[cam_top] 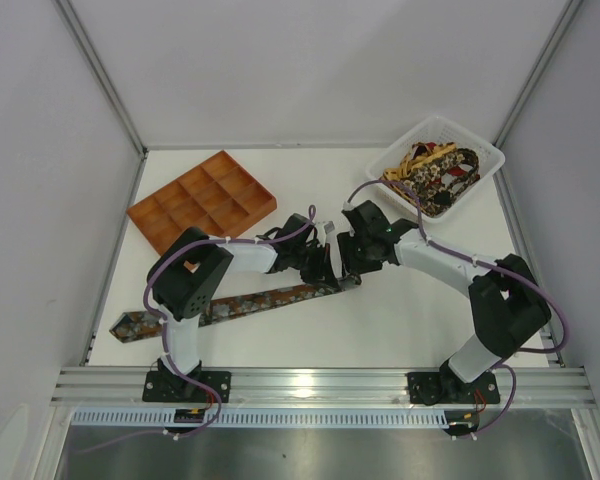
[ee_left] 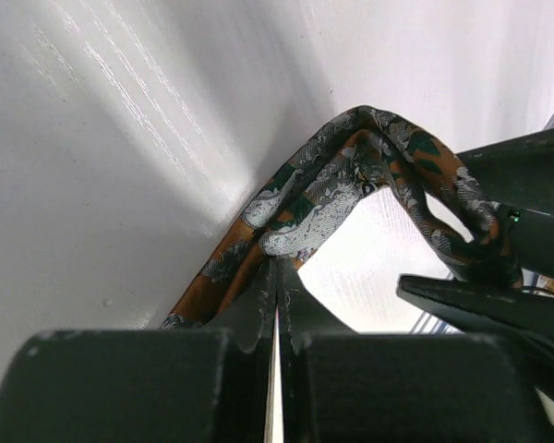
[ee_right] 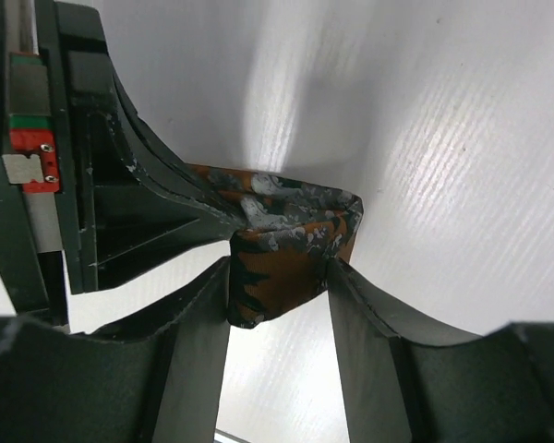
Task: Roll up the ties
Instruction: Roll the tie
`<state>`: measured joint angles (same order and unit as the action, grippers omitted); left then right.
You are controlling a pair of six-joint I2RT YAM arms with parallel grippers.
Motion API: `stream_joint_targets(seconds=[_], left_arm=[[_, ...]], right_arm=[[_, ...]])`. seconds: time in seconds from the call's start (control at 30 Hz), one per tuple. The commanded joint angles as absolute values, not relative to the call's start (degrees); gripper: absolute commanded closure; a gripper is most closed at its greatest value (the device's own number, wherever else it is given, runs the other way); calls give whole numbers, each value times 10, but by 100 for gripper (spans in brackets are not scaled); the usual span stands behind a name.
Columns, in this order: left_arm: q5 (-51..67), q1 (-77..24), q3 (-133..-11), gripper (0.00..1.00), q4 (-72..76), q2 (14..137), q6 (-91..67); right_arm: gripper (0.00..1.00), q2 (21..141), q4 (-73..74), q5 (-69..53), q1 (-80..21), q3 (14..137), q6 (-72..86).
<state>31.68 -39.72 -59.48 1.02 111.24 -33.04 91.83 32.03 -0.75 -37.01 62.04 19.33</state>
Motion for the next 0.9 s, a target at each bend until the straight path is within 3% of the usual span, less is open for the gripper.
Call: stream_joint_targets(seconds=[0.0,0.17,0.77,0.87], left_arm=[[301,-396,-604,100,-10,1121,-317],[301,-395,-606,100,-11,1121,-316],[300,-396,-616,100,-20,1121,-315],[298,-396,-617,100,-20,1120,-314]], right_arm=[[49,889,289,-95,-344,607,193],[39,877,270,-179,-326,580,188],[38,904,194,-298,-266,530,219],[42,931,189,-340,-250,529,228]])
